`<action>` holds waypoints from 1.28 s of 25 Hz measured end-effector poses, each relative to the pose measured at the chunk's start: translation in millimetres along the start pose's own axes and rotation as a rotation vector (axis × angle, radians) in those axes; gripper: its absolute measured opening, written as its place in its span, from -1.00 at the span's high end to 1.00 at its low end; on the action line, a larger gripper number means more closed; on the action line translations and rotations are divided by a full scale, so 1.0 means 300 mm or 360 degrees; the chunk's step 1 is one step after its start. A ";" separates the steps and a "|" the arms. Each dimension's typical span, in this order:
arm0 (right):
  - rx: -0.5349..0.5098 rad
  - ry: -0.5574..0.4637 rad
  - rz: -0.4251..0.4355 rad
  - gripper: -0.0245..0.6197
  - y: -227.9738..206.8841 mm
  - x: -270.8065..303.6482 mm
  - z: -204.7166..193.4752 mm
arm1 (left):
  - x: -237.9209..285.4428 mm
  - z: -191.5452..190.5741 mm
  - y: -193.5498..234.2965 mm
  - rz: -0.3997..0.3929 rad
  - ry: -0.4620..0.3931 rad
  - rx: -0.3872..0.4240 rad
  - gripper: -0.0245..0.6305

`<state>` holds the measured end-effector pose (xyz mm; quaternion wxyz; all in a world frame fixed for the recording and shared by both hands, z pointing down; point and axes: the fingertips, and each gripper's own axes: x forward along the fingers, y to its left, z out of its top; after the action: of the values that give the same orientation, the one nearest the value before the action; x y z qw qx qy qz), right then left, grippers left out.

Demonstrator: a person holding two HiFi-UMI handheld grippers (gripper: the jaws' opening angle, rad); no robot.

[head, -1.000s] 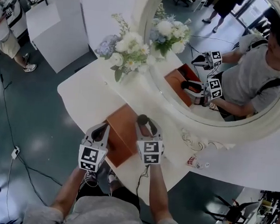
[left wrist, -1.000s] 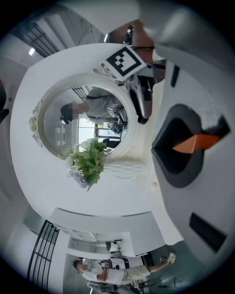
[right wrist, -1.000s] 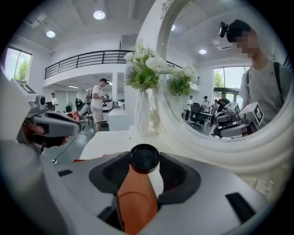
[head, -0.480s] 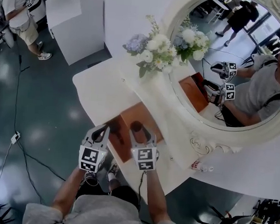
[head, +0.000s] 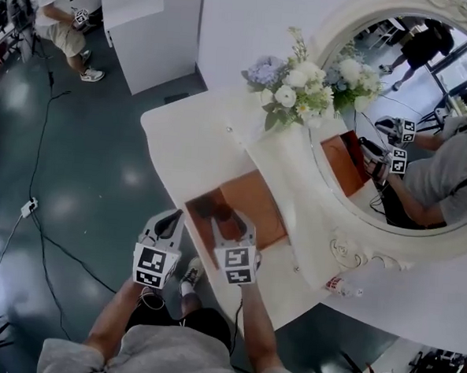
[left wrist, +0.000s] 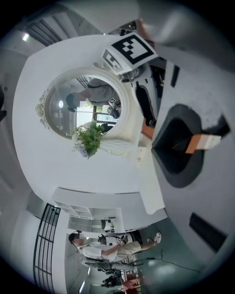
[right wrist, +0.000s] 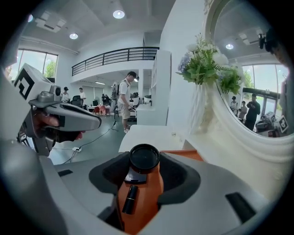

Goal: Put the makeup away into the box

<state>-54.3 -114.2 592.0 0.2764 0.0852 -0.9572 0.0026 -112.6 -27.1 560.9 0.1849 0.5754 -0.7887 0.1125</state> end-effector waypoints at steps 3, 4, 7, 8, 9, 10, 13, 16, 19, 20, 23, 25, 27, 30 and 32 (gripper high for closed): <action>-0.0002 0.0023 0.0038 0.25 0.035 0.029 -0.020 | -0.010 -0.030 0.021 0.0015 0.0020 -0.0028 0.93; -0.0006 0.0030 0.0049 0.25 0.045 0.038 -0.028 | -0.012 -0.040 0.026 0.0019 0.0027 -0.0035 0.93; -0.0019 0.0064 0.0075 0.25 0.073 0.063 -0.063 | -0.017 -0.076 0.037 0.0028 0.0050 -0.0053 0.93; -0.0027 0.0081 0.0080 0.25 0.080 0.072 -0.080 | -0.018 -0.087 0.040 0.0031 0.0058 -0.0060 0.93; -0.0038 0.0098 0.0085 0.25 0.086 0.080 -0.096 | -0.018 -0.097 0.043 0.0034 0.0064 -0.0067 0.93; -0.0049 0.0116 0.0088 0.25 0.091 0.087 -0.110 | -0.018 -0.106 0.045 0.0036 0.0069 -0.0072 0.93; -0.0071 0.0169 0.0097 0.25 0.108 0.107 -0.150 | -0.017 -0.137 0.049 0.0034 0.0090 -0.0079 0.93; -0.0083 0.0200 0.0106 0.25 0.127 0.118 -0.181 | -0.017 -0.157 0.044 0.0025 0.0109 -0.0086 0.93; -0.0083 0.0230 0.0108 0.25 0.137 0.128 -0.211 | -0.012 -0.172 0.042 0.0018 0.0125 -0.0091 0.93; -0.0081 0.0244 0.0106 0.25 0.137 0.132 -0.221 | -0.009 -0.178 0.041 0.0014 0.0129 -0.0090 0.93; -0.0065 0.0280 0.0107 0.25 0.138 0.140 -0.248 | -0.004 -0.192 0.038 0.0003 0.0141 -0.0086 0.93; -0.0041 0.0291 0.0119 0.25 0.140 0.146 -0.254 | -0.002 -0.198 0.038 -0.0001 0.0148 -0.0084 0.93; -0.0019 0.0308 0.0128 0.25 0.142 0.151 -0.261 | -0.002 -0.212 0.037 -0.0005 0.0158 -0.0082 0.93; 0.0013 0.0336 0.0127 0.25 0.143 0.157 -0.274 | -0.002 -0.217 0.035 -0.0009 0.0164 -0.0081 0.93; 0.0023 0.0356 0.0123 0.25 0.143 0.161 -0.280 | -0.002 -0.210 0.038 -0.0006 0.0165 -0.0082 0.93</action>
<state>-57.2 -75.3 690.5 0.3807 0.0495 -0.9229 0.0296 -112.9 1.8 618.3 0.2404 0.5655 -0.7796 0.1213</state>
